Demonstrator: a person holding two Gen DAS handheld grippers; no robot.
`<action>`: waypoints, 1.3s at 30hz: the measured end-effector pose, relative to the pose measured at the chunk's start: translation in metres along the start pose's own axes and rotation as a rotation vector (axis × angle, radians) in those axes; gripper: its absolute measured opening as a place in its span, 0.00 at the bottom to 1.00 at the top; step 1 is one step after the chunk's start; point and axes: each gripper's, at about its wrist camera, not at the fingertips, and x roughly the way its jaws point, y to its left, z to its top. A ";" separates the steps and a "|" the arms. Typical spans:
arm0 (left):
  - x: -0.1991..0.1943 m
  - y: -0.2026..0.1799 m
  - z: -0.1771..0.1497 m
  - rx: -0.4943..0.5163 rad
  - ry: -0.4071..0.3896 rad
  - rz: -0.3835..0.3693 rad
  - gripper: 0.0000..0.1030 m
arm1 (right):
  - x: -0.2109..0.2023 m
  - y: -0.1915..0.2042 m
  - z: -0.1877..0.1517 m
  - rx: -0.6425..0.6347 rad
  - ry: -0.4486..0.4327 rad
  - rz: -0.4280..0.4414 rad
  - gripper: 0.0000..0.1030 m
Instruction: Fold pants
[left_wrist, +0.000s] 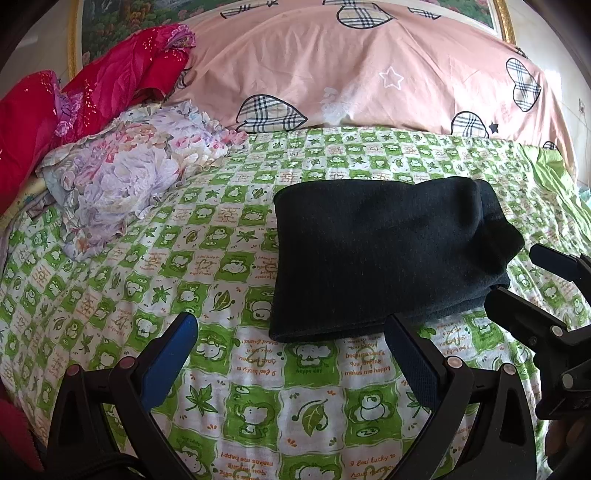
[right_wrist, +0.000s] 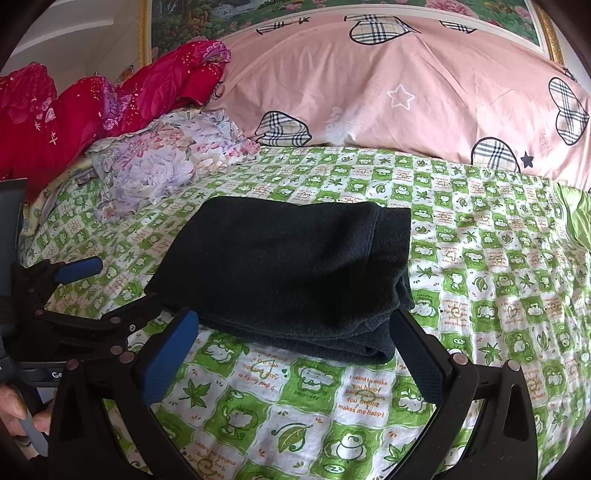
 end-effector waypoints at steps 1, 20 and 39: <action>-0.001 0.000 0.000 -0.001 0.000 0.002 0.98 | -0.001 0.000 0.001 -0.003 -0.001 -0.001 1.00; -0.002 0.004 0.013 -0.019 0.013 -0.006 0.97 | -0.005 -0.004 0.008 -0.006 -0.003 -0.004 1.00; -0.002 0.003 0.031 -0.017 0.012 -0.025 0.95 | -0.004 -0.013 0.013 0.003 0.021 -0.017 1.00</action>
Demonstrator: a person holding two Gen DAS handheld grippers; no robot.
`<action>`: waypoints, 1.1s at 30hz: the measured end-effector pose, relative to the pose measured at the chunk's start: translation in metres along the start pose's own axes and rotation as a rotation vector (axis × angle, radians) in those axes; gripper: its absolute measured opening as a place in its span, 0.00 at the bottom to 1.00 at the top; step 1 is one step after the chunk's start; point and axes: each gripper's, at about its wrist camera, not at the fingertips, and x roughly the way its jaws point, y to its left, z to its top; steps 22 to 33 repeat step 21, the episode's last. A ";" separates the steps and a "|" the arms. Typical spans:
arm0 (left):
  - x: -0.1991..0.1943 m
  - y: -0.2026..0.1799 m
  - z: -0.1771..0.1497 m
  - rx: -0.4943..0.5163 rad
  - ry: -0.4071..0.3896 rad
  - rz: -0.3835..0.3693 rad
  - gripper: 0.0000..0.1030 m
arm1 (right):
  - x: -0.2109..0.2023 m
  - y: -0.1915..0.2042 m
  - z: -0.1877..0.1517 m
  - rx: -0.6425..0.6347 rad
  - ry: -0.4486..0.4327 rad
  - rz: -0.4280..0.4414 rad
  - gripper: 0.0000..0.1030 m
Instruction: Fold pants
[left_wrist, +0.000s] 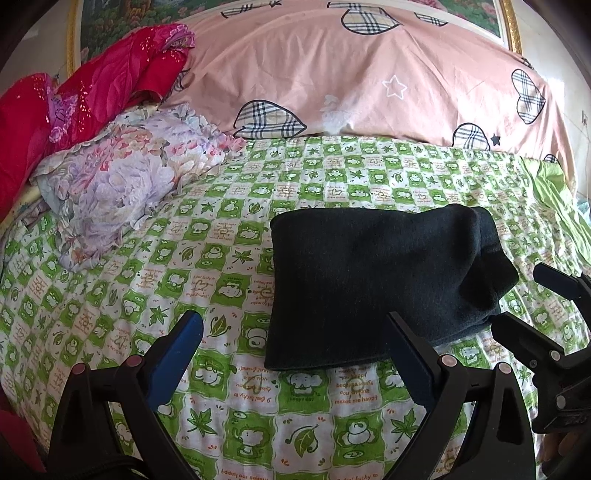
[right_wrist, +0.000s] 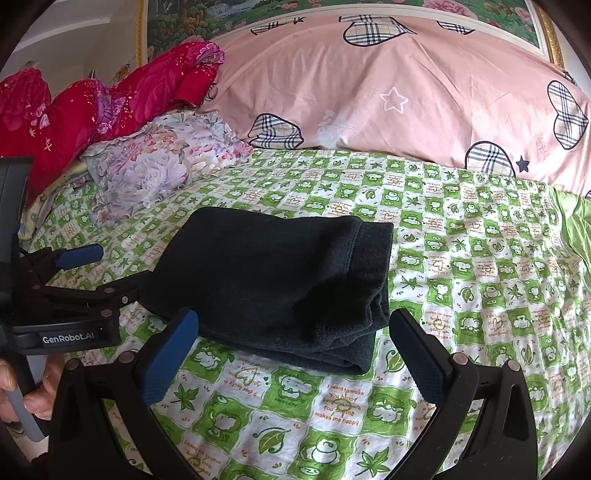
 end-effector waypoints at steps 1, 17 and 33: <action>0.000 0.000 0.001 0.000 -0.001 0.001 0.95 | 0.000 -0.001 0.000 0.000 0.000 -0.002 1.00; 0.002 -0.007 0.008 0.005 0.010 0.018 0.95 | -0.001 -0.005 0.002 0.007 0.008 -0.001 1.00; 0.002 -0.005 0.013 -0.011 0.009 0.033 0.95 | -0.002 -0.004 0.006 0.003 -0.001 0.002 1.00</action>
